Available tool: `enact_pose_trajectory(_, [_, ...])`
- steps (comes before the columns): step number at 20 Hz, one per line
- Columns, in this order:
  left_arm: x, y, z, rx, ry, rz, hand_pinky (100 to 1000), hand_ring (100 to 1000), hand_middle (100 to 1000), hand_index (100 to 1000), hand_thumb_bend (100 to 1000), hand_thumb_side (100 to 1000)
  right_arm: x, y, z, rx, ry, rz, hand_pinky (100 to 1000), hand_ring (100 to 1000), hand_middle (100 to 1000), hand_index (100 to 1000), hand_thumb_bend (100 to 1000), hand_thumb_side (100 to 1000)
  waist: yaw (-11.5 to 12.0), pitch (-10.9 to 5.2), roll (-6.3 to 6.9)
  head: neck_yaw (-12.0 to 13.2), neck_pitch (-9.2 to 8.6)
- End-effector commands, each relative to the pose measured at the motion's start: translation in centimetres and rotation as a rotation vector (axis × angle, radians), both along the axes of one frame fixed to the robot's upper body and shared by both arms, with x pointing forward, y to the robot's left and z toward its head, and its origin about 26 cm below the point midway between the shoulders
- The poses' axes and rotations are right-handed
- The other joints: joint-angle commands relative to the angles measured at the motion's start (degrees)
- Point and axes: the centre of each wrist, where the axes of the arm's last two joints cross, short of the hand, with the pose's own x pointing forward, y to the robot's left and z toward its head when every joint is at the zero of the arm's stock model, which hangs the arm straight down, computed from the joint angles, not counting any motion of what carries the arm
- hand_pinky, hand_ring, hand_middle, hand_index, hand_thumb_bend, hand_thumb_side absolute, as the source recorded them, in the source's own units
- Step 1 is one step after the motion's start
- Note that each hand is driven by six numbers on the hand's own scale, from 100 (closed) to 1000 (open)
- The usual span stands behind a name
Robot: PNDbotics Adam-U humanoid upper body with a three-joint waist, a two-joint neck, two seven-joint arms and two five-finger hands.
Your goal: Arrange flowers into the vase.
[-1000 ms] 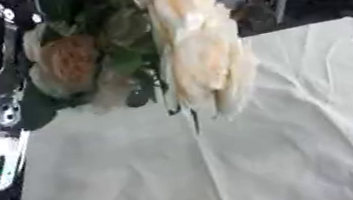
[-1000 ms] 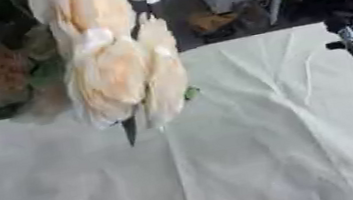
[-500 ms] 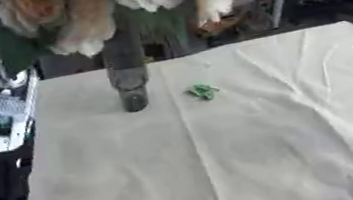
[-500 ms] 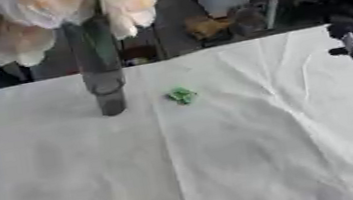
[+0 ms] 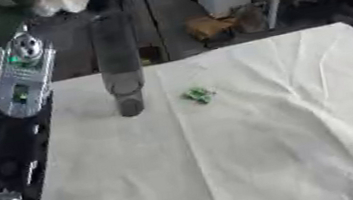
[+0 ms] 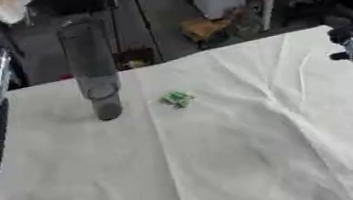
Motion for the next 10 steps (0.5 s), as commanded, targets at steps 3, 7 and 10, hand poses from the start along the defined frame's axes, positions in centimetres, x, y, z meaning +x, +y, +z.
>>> enact_pose_trajectory(3, [0.1,-0.4,2.7,-0.119,-0.123,-0.033,100,100,100,100,1000,381,0.4,-0.1,1.3,-0.020,-0.029,0.014,757,898,805,781,100,646,-0.77,-0.58,0.09,0.47,-0.84])
enact_pose_trajectory(7, [-0.6,0.1,4.4,-0.174,-0.197,-0.058,100,100,100,100,1000,377,0.3,-0.3,1.2,-0.023,-0.024,0.009,757,896,805,780,100,646,-0.79,-0.82,0.29,0.25,-0.69])
enact_pose_trajectory(10, [-1.0,0.3,5.4,-0.195,-0.222,-0.085,100,100,100,100,1000,376,0.3,-0.3,1.2,-0.024,-0.023,0.009,757,896,805,780,100,645,-0.48,-1.01,0.39,0.09,-0.57])
